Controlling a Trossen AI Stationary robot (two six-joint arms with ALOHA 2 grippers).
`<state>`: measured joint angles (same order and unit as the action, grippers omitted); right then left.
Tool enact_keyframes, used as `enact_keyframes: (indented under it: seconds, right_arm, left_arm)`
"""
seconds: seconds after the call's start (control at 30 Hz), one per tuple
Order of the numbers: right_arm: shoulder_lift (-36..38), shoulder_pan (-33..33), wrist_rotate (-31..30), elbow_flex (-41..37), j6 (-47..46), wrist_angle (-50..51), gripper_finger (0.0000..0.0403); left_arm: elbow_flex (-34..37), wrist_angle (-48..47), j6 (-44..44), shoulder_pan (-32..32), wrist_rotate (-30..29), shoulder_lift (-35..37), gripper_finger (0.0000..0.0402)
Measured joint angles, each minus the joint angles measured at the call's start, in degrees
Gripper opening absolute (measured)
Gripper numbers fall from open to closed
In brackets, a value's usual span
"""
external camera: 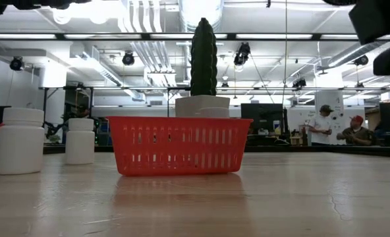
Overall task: Pick and place pill bottles into a basket
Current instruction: Put the white pill bottle into the red bin
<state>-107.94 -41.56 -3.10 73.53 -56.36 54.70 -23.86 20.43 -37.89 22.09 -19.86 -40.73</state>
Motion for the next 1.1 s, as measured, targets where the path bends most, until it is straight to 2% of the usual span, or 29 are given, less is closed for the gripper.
enact_keyframes:
  seconds: [0.27, 0.53, 0.73, 0.93, 1.03, 1.1]
  right_arm:
    - [0.00, 0.82, 1.05, -3.81, -0.20, -3.99, 0.0211]
    - [0.09, 1.92, 2.10, -4.02, 2.43, -4.18, 0.0132]
    - [0.09, 1.99, 1.29, -3.55, 2.97, -4.33, 0.0129]
    - [2.73, 1.97, -7.30, -0.51, 3.54, -2.75, 0.0126]
    - [4.41, 1.97, -14.36, 1.63, 3.70, 1.69, 0.0126]
    - [5.34, 1.95, -21.21, 3.11, 3.82, 5.34, 0.0126]
  left_arm:
    - [0.00, 0.11, 0.02, 0.00, -0.09, -0.09, 0.0210]
    - [0.00, 0.13, 0.00, 0.00, -0.13, -0.22, 0.0210]
    - [0.00, 0.07, 0.01, 0.00, -0.13, -0.28, 0.0210]
    - [0.00, 0.12, 0.02, 0.00, -0.17, -0.52, 0.0210]
    - [0.00, 0.13, 0.06, 0.02, -0.20, -0.50, 0.0210]
    - [0.00, 0.23, 0.09, 0.00, -0.21, -0.50, 0.0210]
